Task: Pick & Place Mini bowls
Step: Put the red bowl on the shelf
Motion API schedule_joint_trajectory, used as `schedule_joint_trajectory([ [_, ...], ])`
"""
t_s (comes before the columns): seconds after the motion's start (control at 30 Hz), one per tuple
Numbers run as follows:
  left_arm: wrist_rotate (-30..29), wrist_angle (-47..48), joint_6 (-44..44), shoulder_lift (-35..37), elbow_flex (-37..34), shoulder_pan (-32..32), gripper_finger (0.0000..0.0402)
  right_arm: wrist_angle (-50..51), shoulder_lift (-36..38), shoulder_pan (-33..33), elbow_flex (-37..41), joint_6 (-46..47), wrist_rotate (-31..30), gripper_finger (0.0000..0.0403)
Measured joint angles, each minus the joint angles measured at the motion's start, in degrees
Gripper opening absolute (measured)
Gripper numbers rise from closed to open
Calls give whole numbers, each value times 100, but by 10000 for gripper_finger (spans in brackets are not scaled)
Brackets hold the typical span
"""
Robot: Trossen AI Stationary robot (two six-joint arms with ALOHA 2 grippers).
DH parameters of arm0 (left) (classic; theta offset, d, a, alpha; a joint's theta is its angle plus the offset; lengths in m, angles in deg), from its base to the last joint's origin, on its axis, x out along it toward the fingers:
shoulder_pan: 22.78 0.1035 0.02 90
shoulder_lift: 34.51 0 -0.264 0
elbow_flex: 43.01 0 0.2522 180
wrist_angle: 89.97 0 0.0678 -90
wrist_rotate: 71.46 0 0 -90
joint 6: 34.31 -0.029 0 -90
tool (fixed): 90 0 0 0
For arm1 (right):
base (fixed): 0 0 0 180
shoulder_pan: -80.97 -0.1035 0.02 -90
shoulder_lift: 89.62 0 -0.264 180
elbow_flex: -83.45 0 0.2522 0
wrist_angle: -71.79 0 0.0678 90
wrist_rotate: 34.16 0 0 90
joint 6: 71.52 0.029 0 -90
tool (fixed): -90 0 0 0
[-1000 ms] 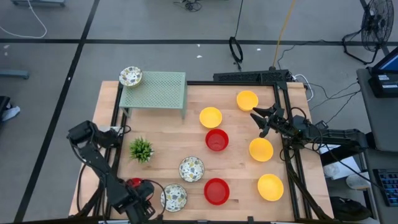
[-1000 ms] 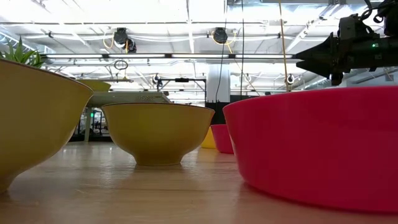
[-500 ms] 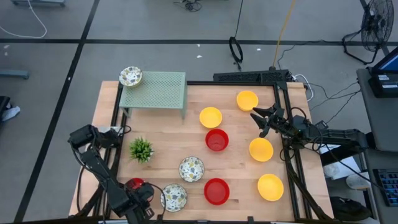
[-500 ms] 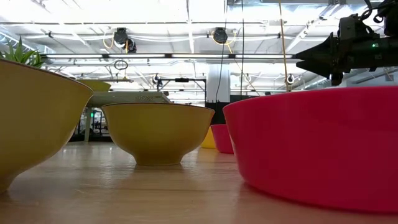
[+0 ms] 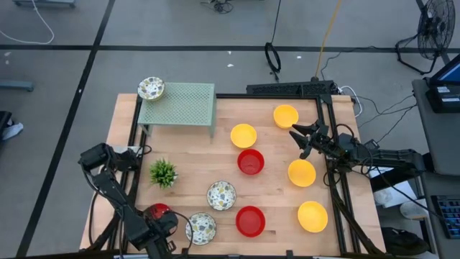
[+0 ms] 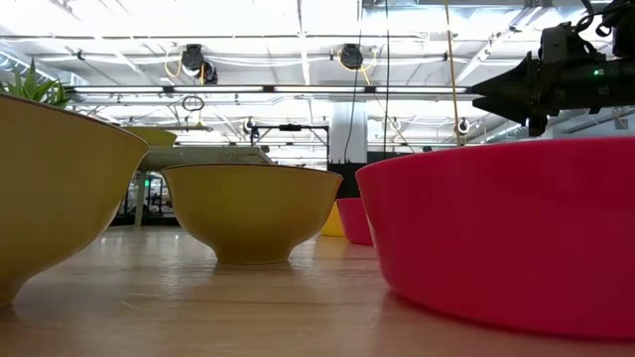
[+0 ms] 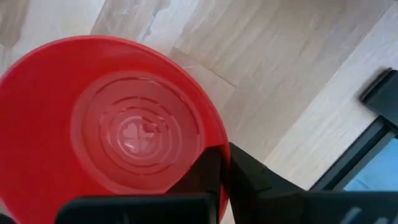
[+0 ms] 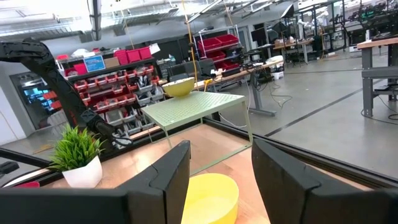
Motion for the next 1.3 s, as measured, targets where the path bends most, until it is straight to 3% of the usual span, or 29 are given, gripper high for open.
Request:
schedule_joint_trajectory([
  [0.2, -358, -16, 41, 407, 0, 4, 10, -1, -2, 0, -1, 1, 0, 162],
  [0.47, -2288, -5, -199, 1333, 7, 42, 9, 0, -2, 0, -2, 0, -1, 162],
  [0.67, -3797, -53, -1733, 1775, 9, 377, 5, -1, -1, 0, -2, 2, -2, 160],
  [0.8, -4328, -314, -3366, 1925, 9, 854, 11, -2, -2, 1, -1, 0, -2, 162],
  [0.97, -4386, -456, -5143, 1978, 11, 1724, 6, 0, 0, 0, -2, 0, 0, 160],
  [1.3, -3142, -421, -7005, 1975, 11, 4199, 5, -2, -2, 0, -2, 2, 0, 161],
])
